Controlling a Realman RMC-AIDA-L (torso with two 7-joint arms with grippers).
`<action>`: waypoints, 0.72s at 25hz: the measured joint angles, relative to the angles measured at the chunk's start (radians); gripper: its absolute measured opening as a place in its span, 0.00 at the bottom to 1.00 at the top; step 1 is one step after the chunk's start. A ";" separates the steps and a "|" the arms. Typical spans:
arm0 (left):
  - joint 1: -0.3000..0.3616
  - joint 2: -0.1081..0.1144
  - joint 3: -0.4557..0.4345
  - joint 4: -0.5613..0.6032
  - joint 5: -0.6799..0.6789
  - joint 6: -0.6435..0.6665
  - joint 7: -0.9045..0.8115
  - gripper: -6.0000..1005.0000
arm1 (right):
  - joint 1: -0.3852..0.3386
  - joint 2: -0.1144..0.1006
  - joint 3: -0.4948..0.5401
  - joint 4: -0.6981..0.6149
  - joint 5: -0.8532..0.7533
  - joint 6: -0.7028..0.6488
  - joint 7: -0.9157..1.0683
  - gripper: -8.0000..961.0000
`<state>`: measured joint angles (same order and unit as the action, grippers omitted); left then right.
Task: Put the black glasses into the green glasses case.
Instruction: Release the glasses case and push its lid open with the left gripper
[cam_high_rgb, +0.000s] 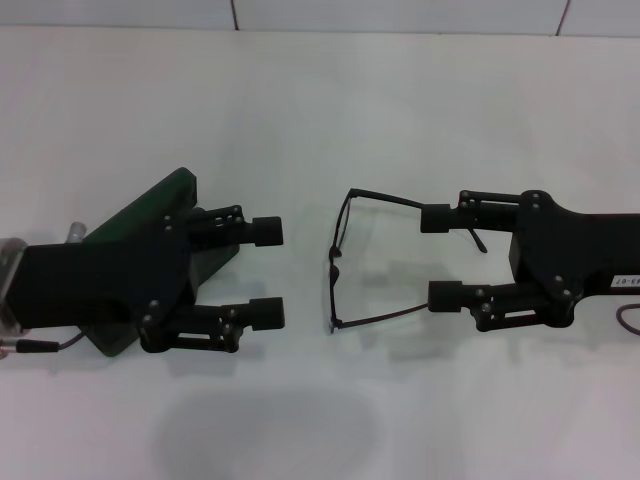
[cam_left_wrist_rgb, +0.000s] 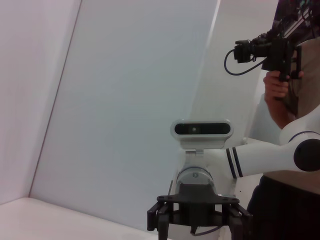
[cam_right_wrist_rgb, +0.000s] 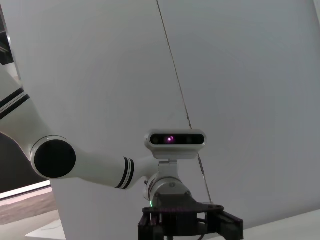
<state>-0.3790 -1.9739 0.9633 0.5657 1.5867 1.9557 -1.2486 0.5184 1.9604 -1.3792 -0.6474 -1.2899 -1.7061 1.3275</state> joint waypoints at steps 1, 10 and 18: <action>0.000 0.000 0.000 0.000 0.000 0.000 0.000 0.84 | 0.000 0.000 0.000 0.000 0.000 0.000 0.000 0.83; 0.000 0.000 0.000 0.000 -0.003 -0.001 0.000 0.84 | 0.000 0.000 0.000 0.000 0.000 0.000 -0.002 0.83; 0.006 -0.038 -0.085 0.130 0.005 -0.044 -0.141 0.84 | -0.051 0.006 0.128 0.023 -0.002 0.043 -0.124 0.83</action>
<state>-0.3733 -2.0118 0.8787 0.6955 1.5915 1.9116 -1.3899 0.4673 1.9669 -1.2511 -0.6243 -1.2916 -1.6633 1.2031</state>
